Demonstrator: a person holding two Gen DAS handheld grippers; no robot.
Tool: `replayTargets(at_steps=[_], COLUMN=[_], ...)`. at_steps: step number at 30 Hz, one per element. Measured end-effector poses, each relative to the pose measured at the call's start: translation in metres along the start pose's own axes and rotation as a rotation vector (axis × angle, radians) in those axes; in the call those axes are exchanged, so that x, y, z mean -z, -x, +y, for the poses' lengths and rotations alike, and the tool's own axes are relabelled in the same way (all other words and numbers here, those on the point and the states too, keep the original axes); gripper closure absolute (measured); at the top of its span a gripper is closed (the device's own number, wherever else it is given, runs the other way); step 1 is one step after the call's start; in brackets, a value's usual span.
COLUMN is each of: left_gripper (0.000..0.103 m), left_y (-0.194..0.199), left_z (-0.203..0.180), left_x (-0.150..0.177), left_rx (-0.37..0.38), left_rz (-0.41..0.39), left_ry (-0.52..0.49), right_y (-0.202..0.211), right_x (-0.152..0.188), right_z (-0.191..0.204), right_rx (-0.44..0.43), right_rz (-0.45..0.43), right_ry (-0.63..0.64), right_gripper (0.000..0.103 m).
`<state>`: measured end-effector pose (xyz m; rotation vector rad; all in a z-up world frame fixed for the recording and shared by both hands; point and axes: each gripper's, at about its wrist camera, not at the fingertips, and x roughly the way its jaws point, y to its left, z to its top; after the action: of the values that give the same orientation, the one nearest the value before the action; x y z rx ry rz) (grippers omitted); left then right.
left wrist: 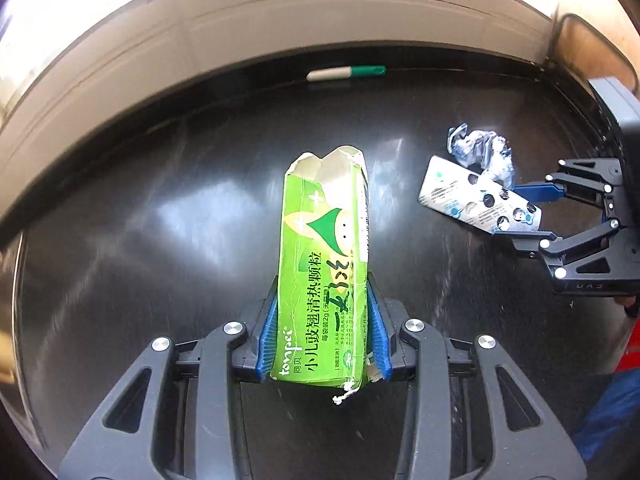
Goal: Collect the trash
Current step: 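Lift the green box and blister pack off the counter with both tools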
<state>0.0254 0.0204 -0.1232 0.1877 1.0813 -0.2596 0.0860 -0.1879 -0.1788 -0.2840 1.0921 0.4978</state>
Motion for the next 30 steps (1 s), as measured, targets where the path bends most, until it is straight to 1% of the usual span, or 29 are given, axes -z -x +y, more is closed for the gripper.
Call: replayTargets(at_steps=[1, 3, 5, 6, 7, 10, 13, 19, 23, 30], left_gripper=[0.065, 0.065, 0.065, 0.065, 0.065, 0.065, 0.065, 0.065, 0.065, 0.065], left_y=[0.003, 0.006, 0.012, 0.014, 0.017, 0.022, 0.025, 0.026, 0.026, 0.027], left_z=[0.002, 0.000, 0.000, 0.000, 0.000, 0.001, 0.003, 0.005, 0.006, 0.007], left_x=[0.007, 0.014, 0.021, 0.024, 0.027, 0.032, 0.038, 0.041, 0.041, 0.041], left_rx=[-0.001, -0.003, -0.011, -0.014, -0.016, -0.018, -0.026, -0.046, -0.053, -0.077], left_rz=[0.003, 0.006, 0.002, 0.000, -0.003, -0.011, -0.009, -0.015, -0.016, -0.037], left_ry=[0.020, 0.040, 0.054, 0.063, 0.072, 0.098, 0.128, 0.152, 0.158, 0.194], right_y=[-0.002, 0.002, 0.004, 0.006, 0.008, 0.009, 0.012, 0.035, 0.051, 0.077], right_x=[0.002, 0.010, 0.017, 0.018, 0.019, 0.017, 0.020, 0.027, 0.026, 0.011], right_z=[0.000, 0.002, 0.006, 0.009, 0.011, 0.013, 0.018, 0.037, 0.049, 0.081], right_rx=[0.004, 0.017, 0.019, 0.021, 0.017, -0.001, 0.001, -0.009, -0.030, -0.083], right_rz=[0.002, -0.005, -0.015, -0.022, -0.025, -0.015, -0.013, -0.047, -0.075, -0.127], right_ry=[-0.009, -0.019, -0.014, -0.010, -0.010, -0.024, -0.035, -0.026, -0.027, 0.027], right_gripper=[0.039, 0.034, 0.035, 0.045, 0.058, 0.069, 0.072, 0.073, 0.073, 0.073])
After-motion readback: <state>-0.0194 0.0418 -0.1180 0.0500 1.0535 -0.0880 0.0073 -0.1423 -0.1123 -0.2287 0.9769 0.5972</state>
